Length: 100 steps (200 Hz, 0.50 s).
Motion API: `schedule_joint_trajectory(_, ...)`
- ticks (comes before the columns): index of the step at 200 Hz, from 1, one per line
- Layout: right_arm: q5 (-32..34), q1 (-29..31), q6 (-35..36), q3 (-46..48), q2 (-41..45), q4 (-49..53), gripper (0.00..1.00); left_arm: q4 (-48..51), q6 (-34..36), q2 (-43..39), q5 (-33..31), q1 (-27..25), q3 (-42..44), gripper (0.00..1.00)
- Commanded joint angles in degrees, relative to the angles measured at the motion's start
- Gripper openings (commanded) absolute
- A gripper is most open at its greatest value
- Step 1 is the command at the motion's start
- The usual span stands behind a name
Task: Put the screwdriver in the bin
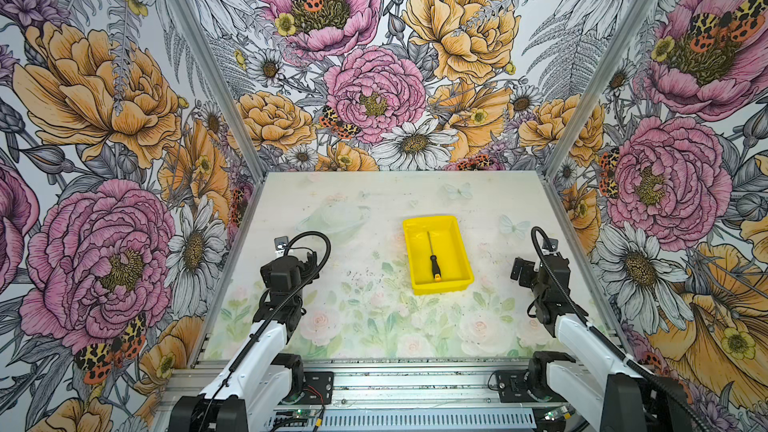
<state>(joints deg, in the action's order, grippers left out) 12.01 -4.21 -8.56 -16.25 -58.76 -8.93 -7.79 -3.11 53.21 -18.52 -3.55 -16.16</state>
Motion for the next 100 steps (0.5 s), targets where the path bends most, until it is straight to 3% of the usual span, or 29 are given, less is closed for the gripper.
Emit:
schedule_joint_trajectory(1,-0.4,-0.3,-1.3,-3.7,-4.3,-8.5,1.00,-11.5,2.3,3.5,3.5,0.4,-0.3,0.99)
schedule_joint_trajectory(21,-3.4,-0.4,-2.5,-4.6,-8.7,-13.6,1.00,-14.6,3.3,7.3,3.3,0.7,-1.3,0.99)
schedule_joint_trajectory(53,-1.2,-0.4,-3.7,-6.8,-15.8,-21.7,1.00,-21.2,2.8,13.3,4.7,0.7,-2.7,0.99)
schedule_joint_trajectory(87,-4.7,-0.5,-1.3,-11.4,-25.3,-27.6,0.99,-25.1,2.4,20.7,6.1,0.8,-6.4,0.99)
schedule_joint_trajectory(100,-4.9,0.8,0.4,-13.9,-26.6,-24.5,0.99,-26.8,1.9,22.7,6.1,1.2,-7.3,0.99)
